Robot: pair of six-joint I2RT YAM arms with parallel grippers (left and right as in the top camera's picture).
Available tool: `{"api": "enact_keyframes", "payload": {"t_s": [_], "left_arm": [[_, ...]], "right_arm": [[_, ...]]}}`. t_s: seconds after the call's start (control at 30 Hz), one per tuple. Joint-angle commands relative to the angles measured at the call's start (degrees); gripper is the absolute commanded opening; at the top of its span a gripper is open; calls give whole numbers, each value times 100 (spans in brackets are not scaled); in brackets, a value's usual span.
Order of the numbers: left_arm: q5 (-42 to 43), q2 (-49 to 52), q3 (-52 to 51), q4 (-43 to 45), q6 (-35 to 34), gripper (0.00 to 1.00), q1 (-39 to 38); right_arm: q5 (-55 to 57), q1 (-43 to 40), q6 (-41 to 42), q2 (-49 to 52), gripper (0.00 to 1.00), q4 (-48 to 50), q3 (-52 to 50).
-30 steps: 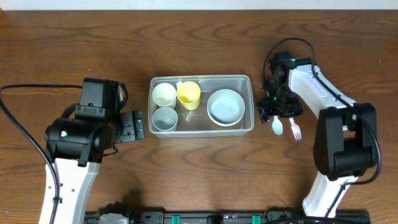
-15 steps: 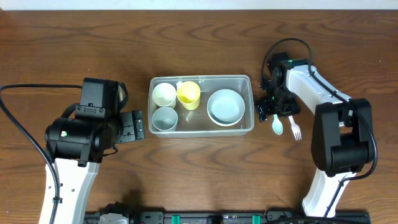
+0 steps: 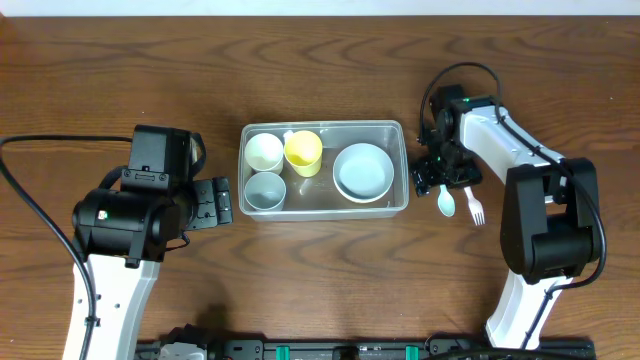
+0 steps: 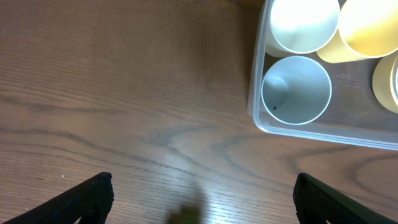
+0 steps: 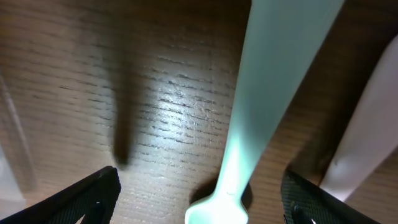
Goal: Pack container
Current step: 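Lower the right gripper onto the mint-green spoon and grasp it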
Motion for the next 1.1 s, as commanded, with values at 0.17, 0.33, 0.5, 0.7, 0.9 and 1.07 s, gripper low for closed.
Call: {"api": "enact_keyframes", "payload": {"t_s": [0.17,0.33,0.5,0.7,0.9,1.07], "left_arm": [[-26,22,-28,-35,-70,93,35],[-26,22,-28,-35,-70,93,35],[-26,22,-28,-35,-70,93,35],[-26,22,-28,-33,-70,93,35],[-26,22,-28,-33,-70,93,35],[-26,22,-28,-33,-70,93,35]], "right_arm": [[-52,-4,-2,59,84,111,-262],[-55,-4,-2,59,84,116,-262],[-55,-4,0,59,67,157,-262],[-55,-4,0,59,52,223,-262],[-57,-4,0,59,36,238,-262],[-55,-4,39,59,24,238,-262]]}}
